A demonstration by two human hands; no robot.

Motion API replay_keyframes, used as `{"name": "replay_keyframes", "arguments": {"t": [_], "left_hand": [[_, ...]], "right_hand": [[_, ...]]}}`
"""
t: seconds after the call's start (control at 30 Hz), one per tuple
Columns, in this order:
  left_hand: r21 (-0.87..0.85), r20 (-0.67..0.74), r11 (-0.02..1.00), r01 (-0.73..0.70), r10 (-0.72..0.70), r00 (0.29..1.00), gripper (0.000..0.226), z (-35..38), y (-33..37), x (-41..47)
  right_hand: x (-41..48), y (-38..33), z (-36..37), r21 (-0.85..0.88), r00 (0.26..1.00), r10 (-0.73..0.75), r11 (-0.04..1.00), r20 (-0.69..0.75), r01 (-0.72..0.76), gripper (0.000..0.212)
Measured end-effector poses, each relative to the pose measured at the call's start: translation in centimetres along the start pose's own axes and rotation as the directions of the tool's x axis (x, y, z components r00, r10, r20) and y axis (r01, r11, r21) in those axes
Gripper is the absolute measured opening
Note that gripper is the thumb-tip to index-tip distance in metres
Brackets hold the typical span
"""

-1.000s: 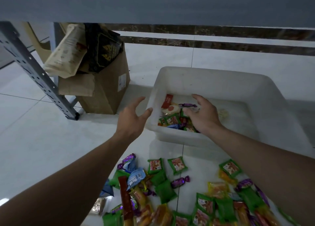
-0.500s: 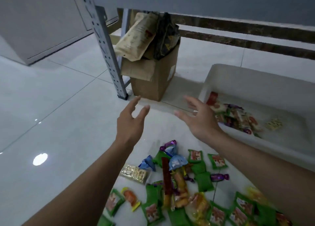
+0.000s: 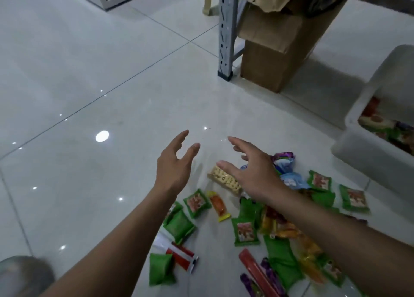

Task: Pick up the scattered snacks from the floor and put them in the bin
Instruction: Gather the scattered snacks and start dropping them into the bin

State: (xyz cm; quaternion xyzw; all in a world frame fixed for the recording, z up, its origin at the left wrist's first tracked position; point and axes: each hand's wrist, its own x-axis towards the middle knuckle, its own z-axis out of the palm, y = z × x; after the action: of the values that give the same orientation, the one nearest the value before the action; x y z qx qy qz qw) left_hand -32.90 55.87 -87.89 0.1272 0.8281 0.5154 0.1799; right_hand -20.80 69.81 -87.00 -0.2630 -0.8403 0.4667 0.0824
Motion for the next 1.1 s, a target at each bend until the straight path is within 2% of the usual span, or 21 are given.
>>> {"name": "replay_keyframes", "arguments": {"t": [0.27,0.4,0.63,0.77,0.97,1.1], "left_hand": [[0.086,0.003,0.995,0.043,-0.043,0.999,0.048,-1.5,-3.8,-2.3],[0.105,0.014,0.992,0.075,-0.077,0.997,0.05,-2.2,-5.0,-3.2],[0.12,0.013,0.984,0.13,-0.132,0.991,0.052,-3.3,-6.8,-4.7],[0.134,0.026,0.981,0.141,-0.145,0.989,0.055,-3.6,-7.4,-5.2],[0.313,0.089,0.943,0.112,-0.147,0.985,0.066,-4.4,-8.6,-5.6],[0.493,0.133,0.869,0.052,-0.134,0.982,0.071,-5.1,-9.8,-5.6]], "right_hand": [[-0.5,0.8,4.1,-0.072,0.987,0.028,0.997,0.158,-0.016,0.066],[-1.2,1.9,5.8,-0.209,0.968,0.016,0.977,0.252,0.038,0.065],[-1.9,3.5,6.9,-0.3,0.948,0.058,0.953,0.313,0.041,0.07],[-1.8,4.0,7.2,-0.248,0.954,0.061,0.969,0.293,0.014,0.066],[-1.4,3.9,7.5,-0.217,0.963,0.047,0.976,0.264,0.011,0.063],[-1.5,4.0,7.4,-0.281,0.963,0.036,0.959,0.266,0.042,0.055]]}}
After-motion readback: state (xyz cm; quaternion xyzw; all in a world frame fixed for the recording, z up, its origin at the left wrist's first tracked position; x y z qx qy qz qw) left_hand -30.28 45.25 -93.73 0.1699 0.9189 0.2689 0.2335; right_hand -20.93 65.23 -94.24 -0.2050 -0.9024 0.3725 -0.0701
